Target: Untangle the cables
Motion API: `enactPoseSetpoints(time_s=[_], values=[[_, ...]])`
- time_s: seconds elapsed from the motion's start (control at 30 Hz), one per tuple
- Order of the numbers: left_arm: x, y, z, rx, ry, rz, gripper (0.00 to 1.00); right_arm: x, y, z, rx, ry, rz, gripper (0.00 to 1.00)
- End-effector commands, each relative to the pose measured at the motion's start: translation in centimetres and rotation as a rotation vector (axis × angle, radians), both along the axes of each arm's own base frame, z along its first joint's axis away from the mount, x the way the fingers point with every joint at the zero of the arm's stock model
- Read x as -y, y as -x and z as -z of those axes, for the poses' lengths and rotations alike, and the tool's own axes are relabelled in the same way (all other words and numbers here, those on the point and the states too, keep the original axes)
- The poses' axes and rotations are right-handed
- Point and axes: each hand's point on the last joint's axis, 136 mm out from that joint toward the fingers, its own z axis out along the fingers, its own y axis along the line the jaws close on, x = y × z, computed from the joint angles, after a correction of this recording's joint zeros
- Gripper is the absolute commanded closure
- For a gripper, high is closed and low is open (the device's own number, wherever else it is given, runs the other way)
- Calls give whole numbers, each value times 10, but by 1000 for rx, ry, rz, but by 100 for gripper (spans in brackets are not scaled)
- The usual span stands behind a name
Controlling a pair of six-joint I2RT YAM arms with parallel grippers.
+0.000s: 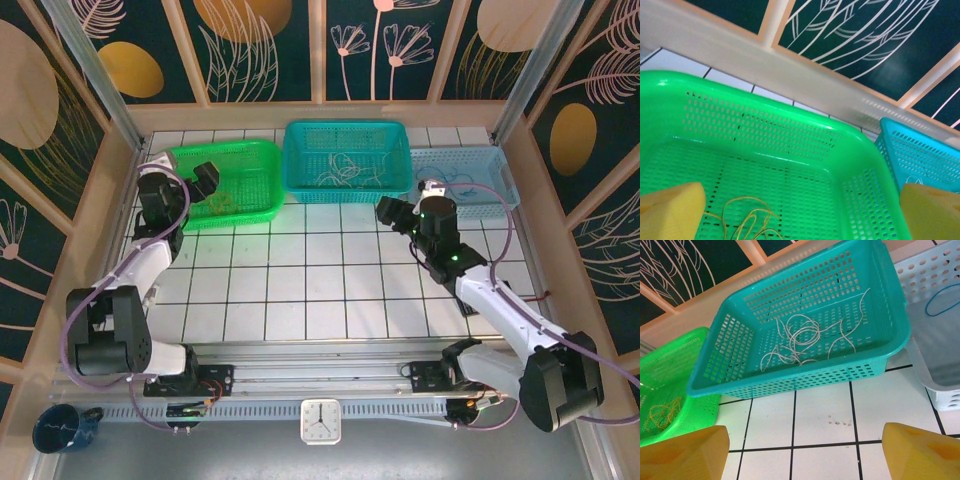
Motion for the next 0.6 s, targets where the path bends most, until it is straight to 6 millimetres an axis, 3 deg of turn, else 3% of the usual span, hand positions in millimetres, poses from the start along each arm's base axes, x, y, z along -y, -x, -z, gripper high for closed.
enactPoseSetpoints(time_s=[0.0, 0.03, 0.07, 0.17, 0.33, 0.57], values=[[-3, 9, -24, 55, -33, -7, 1, 4, 4, 2, 9, 34, -14, 15], [-3, 12, -27, 62, -34, -4, 1, 4, 5, 1, 12, 37, -17, 5], [-2, 16, -29, 66, -36, 0, 1, 5, 5, 1, 12, 43, -16, 1], [-1, 28, -40, 97, -46, 4, 1, 11, 3, 2, 8, 66, -1, 1], [-5, 52, -54, 155, -66, -29, 1, 37, -2, 6, 17, 106, 131, 1], [-15, 83, -39, 213, -125, -90, 1, 95, 2, 0, 140, 166, 413, 1]])
